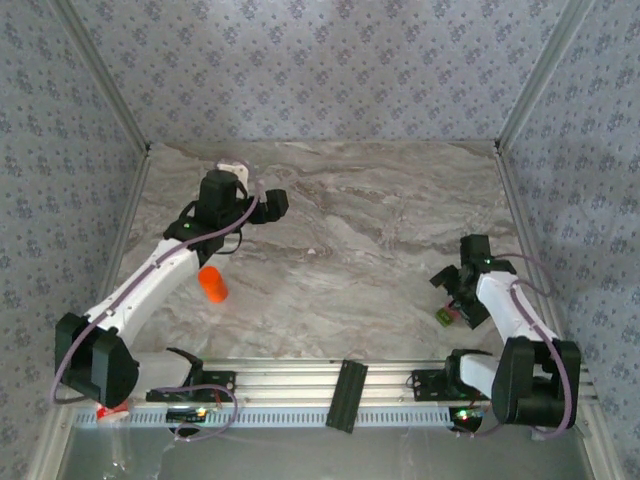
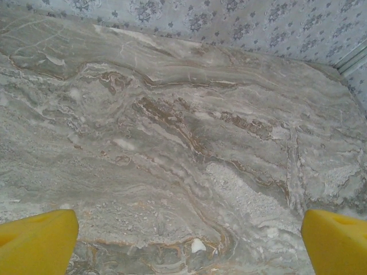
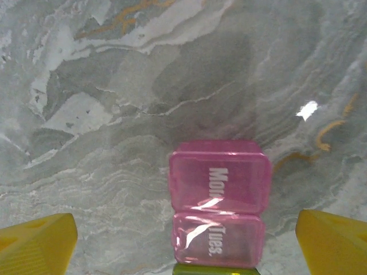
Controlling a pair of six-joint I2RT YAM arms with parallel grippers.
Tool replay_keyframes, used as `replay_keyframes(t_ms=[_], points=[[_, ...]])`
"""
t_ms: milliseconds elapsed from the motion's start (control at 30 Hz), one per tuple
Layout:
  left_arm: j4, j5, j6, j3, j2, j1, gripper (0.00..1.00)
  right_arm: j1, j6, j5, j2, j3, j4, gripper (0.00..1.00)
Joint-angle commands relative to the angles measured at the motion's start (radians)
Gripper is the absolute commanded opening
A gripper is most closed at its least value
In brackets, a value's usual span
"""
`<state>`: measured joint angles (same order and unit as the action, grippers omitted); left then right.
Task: Sort the pills into containers
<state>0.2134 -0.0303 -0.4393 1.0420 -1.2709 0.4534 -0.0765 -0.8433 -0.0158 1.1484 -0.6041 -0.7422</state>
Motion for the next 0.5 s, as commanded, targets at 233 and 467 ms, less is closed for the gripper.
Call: replay_keyframes(t_ms=[233, 467], points=[[-0.005, 0.012, -0.012, 0.026, -0.01, 0.026, 0.99, -0.007, 0.094, 0.066, 0.128, -0.016, 0.168, 1.0], [0.008, 0.029, -0.018, 0.039, -0.025, 0.048, 0.99, 0.064, 0.131, 0.097, 0.203, -0.083, 0.2, 1.0]])
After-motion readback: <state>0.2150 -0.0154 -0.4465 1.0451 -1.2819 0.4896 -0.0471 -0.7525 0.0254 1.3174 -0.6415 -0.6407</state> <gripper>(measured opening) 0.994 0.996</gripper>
